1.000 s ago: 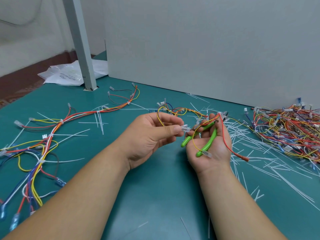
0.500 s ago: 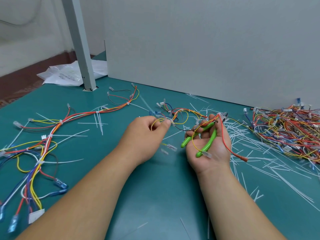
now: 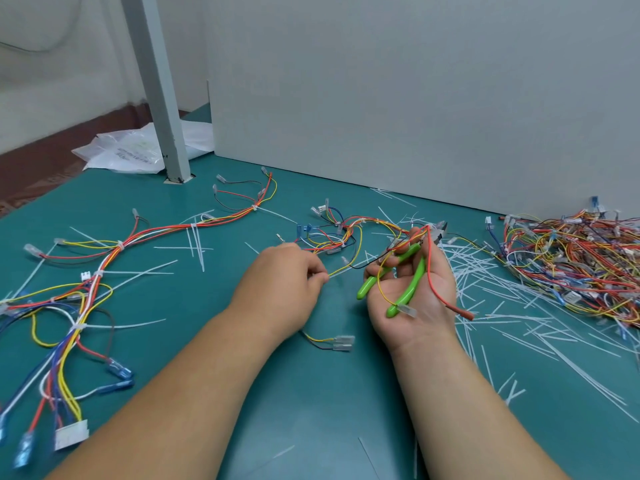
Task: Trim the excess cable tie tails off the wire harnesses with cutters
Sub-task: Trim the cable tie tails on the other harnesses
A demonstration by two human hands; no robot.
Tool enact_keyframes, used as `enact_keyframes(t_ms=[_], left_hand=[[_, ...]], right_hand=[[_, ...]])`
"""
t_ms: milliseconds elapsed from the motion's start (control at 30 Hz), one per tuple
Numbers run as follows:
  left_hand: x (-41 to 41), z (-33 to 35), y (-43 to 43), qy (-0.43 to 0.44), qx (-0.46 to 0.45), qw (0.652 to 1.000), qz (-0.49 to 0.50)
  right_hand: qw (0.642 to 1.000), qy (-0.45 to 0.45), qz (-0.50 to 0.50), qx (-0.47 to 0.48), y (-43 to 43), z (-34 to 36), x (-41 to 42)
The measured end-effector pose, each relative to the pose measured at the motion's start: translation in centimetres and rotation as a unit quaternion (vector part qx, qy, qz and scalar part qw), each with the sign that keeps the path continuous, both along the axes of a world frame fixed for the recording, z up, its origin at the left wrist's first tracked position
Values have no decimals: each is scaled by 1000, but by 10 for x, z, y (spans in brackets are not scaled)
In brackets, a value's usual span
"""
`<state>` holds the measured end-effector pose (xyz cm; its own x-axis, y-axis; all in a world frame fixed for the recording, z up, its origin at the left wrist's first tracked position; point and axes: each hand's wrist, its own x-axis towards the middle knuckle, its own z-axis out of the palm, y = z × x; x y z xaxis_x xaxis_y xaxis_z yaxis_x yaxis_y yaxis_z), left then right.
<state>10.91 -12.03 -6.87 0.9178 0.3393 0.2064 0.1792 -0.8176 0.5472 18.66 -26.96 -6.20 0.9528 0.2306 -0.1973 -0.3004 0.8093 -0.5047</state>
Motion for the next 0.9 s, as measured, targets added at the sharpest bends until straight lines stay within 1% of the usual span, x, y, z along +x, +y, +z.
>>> enact_keyframes(t_ms=[67,133,267,433,567,733,900], left_hand=[[0,-2,2,-3,11,1000,12],[-1,-2,4,-26,10,999,30],[-2,2,1,-79,-28,995,56],[0,5,-2,-129,-94,987,22],[1,5,-4,-136,-131,982,-6],[-1,7,-4,-116,-162,979,38],[-4,11,-3,-138,-131,978,85]], right_hand=[[1000,5,2,0,0,1,0],[1000,7,2,-3,1,3,0],[1000,23,6,-18,4,5,-1],[999,-1,23,-25,5,4,-6],[999,-4,29,-33,6,4,-9],[999,6,29,-41,6,7,-11],[998,0,34,-57,9,8,-15]])
